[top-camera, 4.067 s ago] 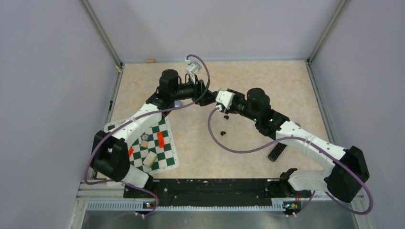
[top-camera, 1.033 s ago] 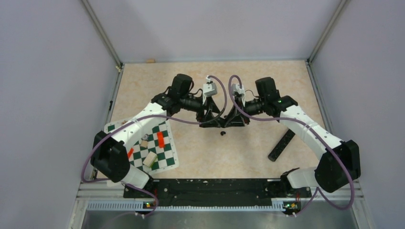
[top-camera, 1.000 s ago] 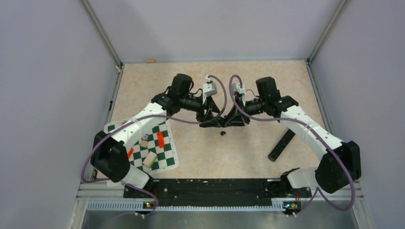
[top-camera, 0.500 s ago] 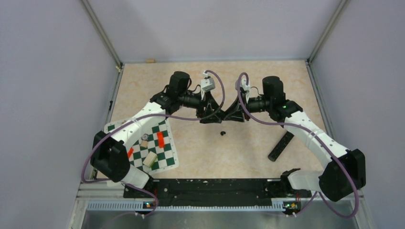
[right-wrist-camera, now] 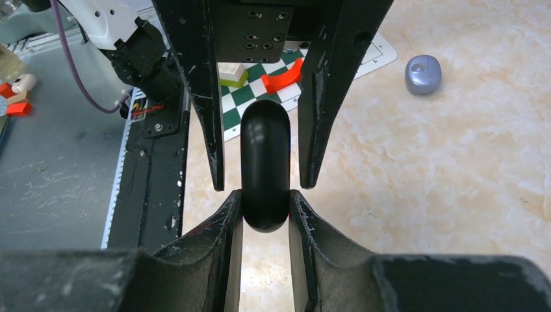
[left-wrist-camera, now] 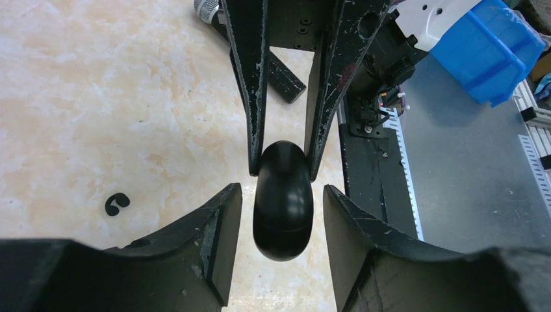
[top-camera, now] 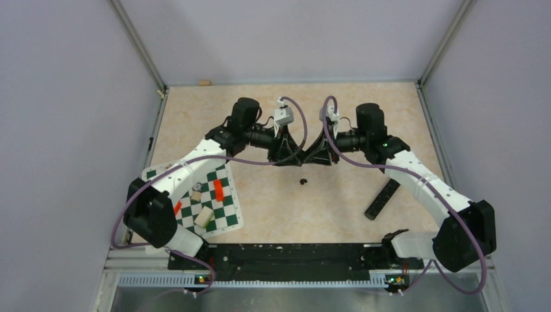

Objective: Insert the wireless bluetooth earbuds into the charging case
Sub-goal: Pass from the right arm to the left

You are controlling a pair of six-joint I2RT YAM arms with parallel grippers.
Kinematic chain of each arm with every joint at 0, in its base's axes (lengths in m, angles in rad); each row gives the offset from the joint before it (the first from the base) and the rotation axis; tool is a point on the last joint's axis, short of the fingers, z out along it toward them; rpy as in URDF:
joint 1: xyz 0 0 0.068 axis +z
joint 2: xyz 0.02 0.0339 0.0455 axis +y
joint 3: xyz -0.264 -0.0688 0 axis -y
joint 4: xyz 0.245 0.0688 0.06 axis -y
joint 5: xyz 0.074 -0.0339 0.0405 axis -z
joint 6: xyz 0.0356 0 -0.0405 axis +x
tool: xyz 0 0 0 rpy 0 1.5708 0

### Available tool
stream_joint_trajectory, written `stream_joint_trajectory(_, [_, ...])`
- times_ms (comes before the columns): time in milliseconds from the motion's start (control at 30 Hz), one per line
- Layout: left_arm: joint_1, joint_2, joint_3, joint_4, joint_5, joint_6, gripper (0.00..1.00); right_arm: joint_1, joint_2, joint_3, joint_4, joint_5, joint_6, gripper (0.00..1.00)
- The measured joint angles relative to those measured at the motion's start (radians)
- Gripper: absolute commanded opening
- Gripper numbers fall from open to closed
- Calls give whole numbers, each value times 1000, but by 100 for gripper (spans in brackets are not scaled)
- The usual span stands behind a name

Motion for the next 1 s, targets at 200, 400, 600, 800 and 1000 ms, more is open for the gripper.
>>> stream_joint_trajectory(200, [-18, 10, 0, -11, -1, 24, 49, 0, 3, 0, 8, 0, 3, 0])
stream_joint_trajectory(400, [-24, 14, 1, -26, -2, 36, 43, 0, 3, 0, 17, 5, 7, 0])
stream_joint_trajectory(600, [-22, 21, 13, -31, -13, 37, 35, 0, 3, -1, 24, 2, 11, 0])
stream_joint_trajectory(800, [-17, 21, 13, -31, -16, 28, 35, -1, 3, -16, 59, 5, 37, 0])
stream_joint_trajectory(1000, [-12, 21, 13, -13, -2, 6, 38, -14, 3, -34, 128, -19, 101, 0])
